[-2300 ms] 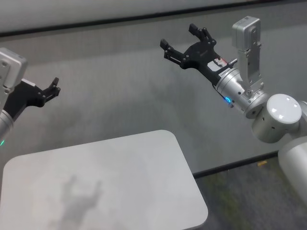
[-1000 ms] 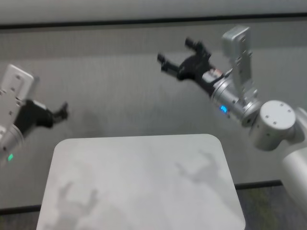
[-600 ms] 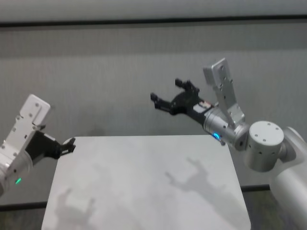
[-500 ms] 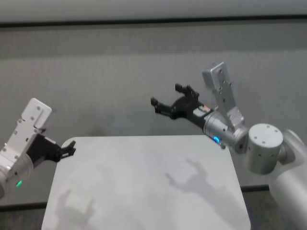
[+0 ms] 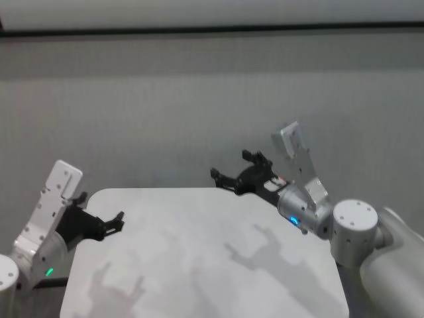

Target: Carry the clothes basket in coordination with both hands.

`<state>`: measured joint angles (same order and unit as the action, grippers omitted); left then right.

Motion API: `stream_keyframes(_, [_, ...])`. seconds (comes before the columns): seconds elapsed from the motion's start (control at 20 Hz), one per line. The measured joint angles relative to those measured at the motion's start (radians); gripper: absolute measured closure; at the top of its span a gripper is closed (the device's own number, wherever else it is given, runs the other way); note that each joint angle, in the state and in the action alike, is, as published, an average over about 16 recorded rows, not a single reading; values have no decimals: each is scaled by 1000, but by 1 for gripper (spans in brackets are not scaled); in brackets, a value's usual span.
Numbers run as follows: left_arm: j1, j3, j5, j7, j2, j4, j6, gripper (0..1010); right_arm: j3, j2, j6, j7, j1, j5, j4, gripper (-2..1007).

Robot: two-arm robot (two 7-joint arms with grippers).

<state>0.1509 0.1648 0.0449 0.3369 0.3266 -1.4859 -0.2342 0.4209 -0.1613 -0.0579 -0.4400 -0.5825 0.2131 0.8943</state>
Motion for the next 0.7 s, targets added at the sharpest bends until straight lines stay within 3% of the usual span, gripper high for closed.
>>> stream_keyframes(0.35, [6, 4, -15, -11, -17, 38, 37, 10, -1, 10, -31, 0, -5, -3, -39, 5])
stream_keyframes(0.7, [6, 3, -14, -9, -16, 35, 35, 10, -1, 9, -26, -2, -5, -2, -32, 5])
